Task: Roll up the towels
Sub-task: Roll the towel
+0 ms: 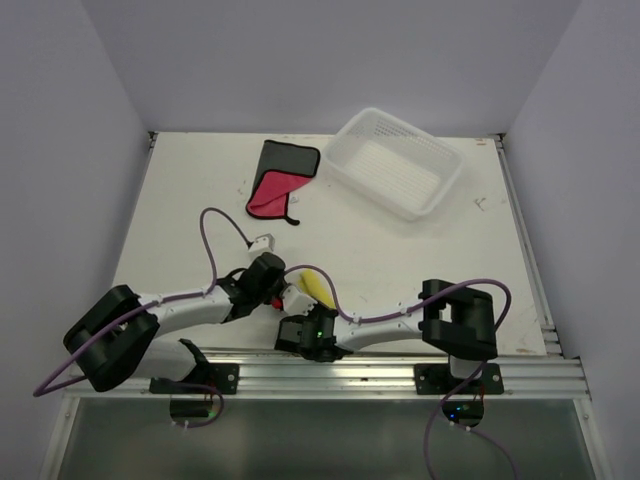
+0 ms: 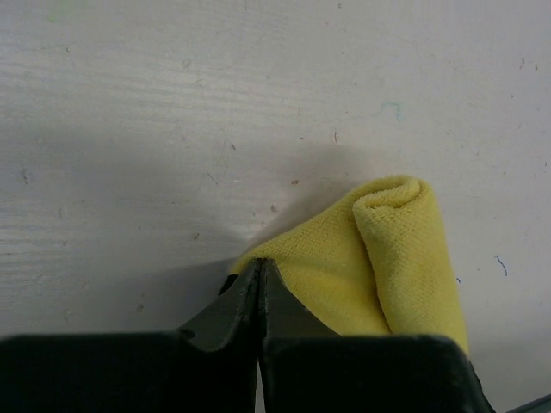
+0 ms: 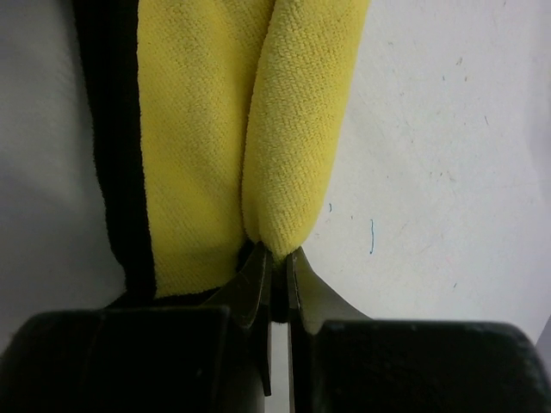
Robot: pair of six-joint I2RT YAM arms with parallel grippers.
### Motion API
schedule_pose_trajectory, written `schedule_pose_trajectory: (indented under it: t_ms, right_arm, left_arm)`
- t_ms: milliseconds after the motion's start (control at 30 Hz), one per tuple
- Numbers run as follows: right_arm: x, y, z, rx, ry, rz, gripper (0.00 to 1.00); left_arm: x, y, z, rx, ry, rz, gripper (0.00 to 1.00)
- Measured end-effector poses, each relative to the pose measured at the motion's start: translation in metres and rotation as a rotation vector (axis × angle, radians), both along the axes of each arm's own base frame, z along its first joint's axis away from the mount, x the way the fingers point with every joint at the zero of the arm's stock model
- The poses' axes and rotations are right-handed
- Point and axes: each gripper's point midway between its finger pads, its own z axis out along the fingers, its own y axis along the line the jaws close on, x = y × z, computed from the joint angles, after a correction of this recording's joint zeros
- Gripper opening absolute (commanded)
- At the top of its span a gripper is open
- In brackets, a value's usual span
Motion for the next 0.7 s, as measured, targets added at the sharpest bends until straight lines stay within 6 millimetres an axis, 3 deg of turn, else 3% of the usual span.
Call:
schedule_pose_trajectory:
  t_ms: [367, 700]
  right_arm:
    - [0.001, -0.004, 0.001, -0.080, -0.023, 0.002, 0.00]
    - [-0.006, 0.008, -0.005, -0.225, -0.076, 0.068, 0.00]
  left_arm:
    - [0.021, 0.023, 0.000, 0.107, -0.033, 0.035, 0.00]
    - [0.027, 0.023, 0.008, 0.103, -0.065, 0.009, 0.00]
